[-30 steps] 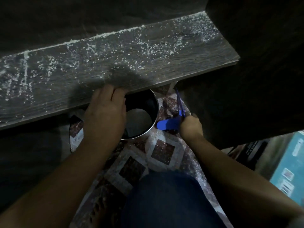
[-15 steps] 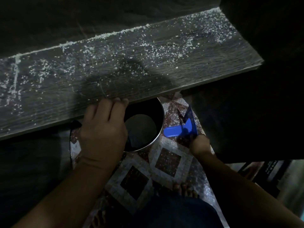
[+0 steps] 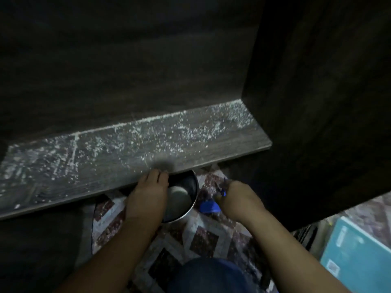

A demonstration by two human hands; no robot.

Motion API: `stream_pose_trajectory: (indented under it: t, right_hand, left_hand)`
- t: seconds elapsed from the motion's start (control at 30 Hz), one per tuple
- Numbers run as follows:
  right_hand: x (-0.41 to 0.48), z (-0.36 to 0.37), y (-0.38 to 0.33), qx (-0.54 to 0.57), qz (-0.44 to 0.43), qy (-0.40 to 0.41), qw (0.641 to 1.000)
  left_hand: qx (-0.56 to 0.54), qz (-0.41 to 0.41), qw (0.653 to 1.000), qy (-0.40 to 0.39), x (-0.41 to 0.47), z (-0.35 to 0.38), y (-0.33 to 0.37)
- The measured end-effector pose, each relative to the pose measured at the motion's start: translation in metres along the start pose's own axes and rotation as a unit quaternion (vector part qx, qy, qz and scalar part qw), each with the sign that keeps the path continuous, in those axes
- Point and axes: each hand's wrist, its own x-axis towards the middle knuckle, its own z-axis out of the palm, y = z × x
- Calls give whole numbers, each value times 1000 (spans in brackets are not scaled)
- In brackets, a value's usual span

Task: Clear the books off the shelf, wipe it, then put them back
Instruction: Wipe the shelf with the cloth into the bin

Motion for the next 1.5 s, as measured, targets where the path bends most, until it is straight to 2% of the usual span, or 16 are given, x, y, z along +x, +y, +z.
stream_pose_trajectory:
  t: [0.07, 0.1, 0.13, 0.2, 0.27, 0.4, 0.5, 0.6, 0.7, 0.87, 0.97, 1.03, 1.13, 1.33, 1.4, 1.5]
  right_hand:
    - [-29, -41, -18, -19, -48, 50, 997]
    - [-42, -62, -26, -28, -75, 82, 993]
    - [-56, -83, -34, -32, -102, 118, 987]
    - [-79, -122, -48, -42, -151, 201, 967]
    - [-95, -157, -61, -56, -207, 285, 934]
    - [-110, -215, -88, -66, -324, 390, 859]
    - [-110, -247, -113, -77, -384, 452, 802]
    - [-103, -276, -137, -85, -399, 513, 755]
    - [-89, -304, -154, -152, -354, 511, 768]
    - [-67, -339, -177, -209, -275, 359, 867]
    - [-62, -347, -179, -194, -262, 305, 895]
    - [-59, -348, -177, -161, -275, 328, 890]
    - [-55, -342, -173, -139, -293, 410, 853]
    - [-89, -292, -140, -113, -310, 620, 712]
    - [-105, -267, -126, -48, -309, 616, 723]
    - [-109, -227, -110, 48, -285, 526, 800]
  left_hand:
    - [-23, -21, 991, -127, 10, -31, 8]
    - [-19, -41, 986, -158, 15, -45, 9]
    - [-10, -46, 988, -146, 19, -62, 9]
    - [-31, -31, 997, -69, 32, -107, 8]
    - [-67, -7, 996, 65, 49, -156, 6]
    - [-108, 56, 958, 258, 81, -250, 9]
    - [-72, 74, 945, 310, 95, -292, 13]
    - [-22, 28, 970, 240, 105, -303, 10]
    - [3, -13, 980, 198, 111, -294, -2]
    - [-37, 6, 959, 281, 125, -285, -13]
    - [-59, 11, 947, 316, 130, -285, -17]
    - [-70, 20, 941, 331, 130, -285, -20]
    - [-84, 26, 936, 341, 131, -284, -22]
    - [-100, 26, 955, 279, 120, -287, -20]
    - [-133, 23, 957, 256, 104, -285, -20]
    - [-166, 28, 956, 241, 69, -260, -19]
